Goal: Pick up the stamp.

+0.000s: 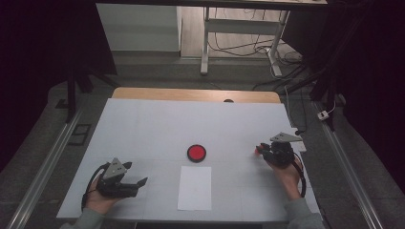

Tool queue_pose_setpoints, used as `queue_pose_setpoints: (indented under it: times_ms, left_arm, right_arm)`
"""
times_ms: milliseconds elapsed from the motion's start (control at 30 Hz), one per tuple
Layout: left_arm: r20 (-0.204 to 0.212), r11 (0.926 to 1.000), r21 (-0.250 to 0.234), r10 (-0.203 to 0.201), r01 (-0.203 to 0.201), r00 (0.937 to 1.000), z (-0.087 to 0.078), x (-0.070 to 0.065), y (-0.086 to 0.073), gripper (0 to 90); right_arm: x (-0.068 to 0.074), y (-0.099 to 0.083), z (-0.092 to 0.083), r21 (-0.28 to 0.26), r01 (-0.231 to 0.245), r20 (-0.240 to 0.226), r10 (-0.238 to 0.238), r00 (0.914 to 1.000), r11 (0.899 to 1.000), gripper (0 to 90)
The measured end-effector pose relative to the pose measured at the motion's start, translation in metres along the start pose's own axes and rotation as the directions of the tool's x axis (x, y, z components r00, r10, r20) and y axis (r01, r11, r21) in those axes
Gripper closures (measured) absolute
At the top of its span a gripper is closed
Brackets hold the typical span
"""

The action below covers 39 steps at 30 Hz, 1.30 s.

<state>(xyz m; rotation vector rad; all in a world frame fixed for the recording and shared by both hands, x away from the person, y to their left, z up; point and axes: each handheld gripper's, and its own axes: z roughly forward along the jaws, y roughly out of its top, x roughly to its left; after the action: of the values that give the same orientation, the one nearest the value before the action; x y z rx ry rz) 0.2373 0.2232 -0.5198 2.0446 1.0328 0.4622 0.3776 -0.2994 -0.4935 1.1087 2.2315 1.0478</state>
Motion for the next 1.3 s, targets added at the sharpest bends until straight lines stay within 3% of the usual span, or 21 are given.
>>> queue_pose_setpoints:
  times_ms: [433, 1300]
  left_arm:
    - [-0.003, 1.0000, -0.001, -0.002, 0.002, 1.0000, 0.001, 0.000, 0.000, 17.8]
    - [-0.005, 1.0000, -0.001, -0.001, 0.001, 1.0000, 0.001, 0.001, 0.000, 17.8]
  right_arm:
    - [0.002, 0.006, -0.014, -0.074, -0.025, -0.028, 0.023, 0.9993, 0.997, 71.6]
    - [0.017, 0.017, -0.022, -0.149, -0.044, -0.135, 0.023, 0.9906, 0.988, 71.6]
